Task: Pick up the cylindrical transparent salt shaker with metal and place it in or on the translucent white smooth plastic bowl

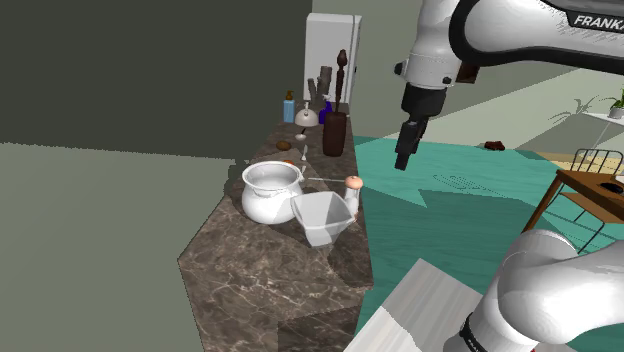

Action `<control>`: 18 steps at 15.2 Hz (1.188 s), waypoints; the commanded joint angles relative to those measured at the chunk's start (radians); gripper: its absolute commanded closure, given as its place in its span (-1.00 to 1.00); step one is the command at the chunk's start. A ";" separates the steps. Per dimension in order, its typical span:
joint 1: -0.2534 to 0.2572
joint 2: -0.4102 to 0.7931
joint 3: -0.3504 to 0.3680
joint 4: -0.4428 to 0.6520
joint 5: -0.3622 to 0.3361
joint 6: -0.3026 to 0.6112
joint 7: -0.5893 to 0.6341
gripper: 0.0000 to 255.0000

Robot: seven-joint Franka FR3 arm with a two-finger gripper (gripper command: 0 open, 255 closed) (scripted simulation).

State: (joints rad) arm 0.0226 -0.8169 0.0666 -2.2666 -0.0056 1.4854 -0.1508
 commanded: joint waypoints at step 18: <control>-0.023 0.465 -0.311 0.056 0.004 0.362 -0.379 -1.00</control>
State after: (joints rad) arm -0.0001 -0.3816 -0.2275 -2.2250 -0.0090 1.8362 -0.5037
